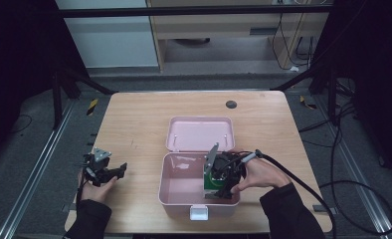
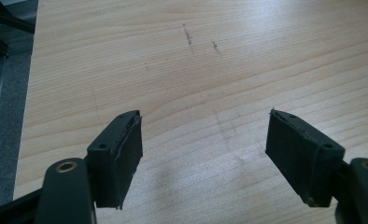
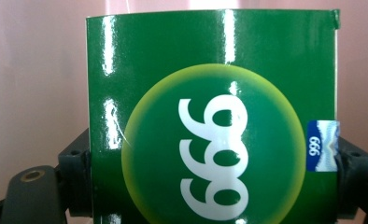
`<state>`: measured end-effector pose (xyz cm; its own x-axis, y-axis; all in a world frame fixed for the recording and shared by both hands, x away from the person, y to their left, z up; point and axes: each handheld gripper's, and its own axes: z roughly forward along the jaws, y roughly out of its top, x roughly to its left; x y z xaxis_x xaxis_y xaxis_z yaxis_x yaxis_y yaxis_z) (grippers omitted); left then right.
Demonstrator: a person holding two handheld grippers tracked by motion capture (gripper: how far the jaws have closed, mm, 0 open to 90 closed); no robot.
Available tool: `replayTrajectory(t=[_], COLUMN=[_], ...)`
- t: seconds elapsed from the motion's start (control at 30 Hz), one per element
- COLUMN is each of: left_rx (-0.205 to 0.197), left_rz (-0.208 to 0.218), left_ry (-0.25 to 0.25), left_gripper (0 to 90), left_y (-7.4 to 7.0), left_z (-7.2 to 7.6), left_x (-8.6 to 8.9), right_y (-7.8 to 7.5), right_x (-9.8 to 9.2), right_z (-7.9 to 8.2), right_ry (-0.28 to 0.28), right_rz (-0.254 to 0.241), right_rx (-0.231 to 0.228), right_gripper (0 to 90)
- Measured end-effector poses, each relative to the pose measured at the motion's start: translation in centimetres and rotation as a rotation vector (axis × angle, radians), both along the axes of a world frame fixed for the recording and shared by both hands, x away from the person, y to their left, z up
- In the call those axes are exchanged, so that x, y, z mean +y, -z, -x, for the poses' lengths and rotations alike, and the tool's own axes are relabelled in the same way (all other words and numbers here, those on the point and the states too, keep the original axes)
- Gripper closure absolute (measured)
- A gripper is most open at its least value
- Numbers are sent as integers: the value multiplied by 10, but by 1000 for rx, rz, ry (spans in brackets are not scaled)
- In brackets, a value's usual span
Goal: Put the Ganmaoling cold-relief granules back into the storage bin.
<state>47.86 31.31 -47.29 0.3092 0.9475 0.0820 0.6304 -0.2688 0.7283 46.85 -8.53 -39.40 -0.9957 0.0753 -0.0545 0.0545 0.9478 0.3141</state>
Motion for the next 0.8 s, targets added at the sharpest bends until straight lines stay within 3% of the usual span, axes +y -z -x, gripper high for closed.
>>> replayTrajectory(t=[0.43, 0.8], left_rx=[2, 3], left_rz=[0, 1], left_ry=[0, 2], left_gripper=[264, 264], left_y=[0, 0], left_z=[0, 0], left_x=[0, 0], right_y=[7, -23], right_x=[0, -18], right_z=[-1, 2], right_ry=[-2, 61], right_rz=[54, -82], right_rx=[-19, -58], right_gripper=[136, 115])
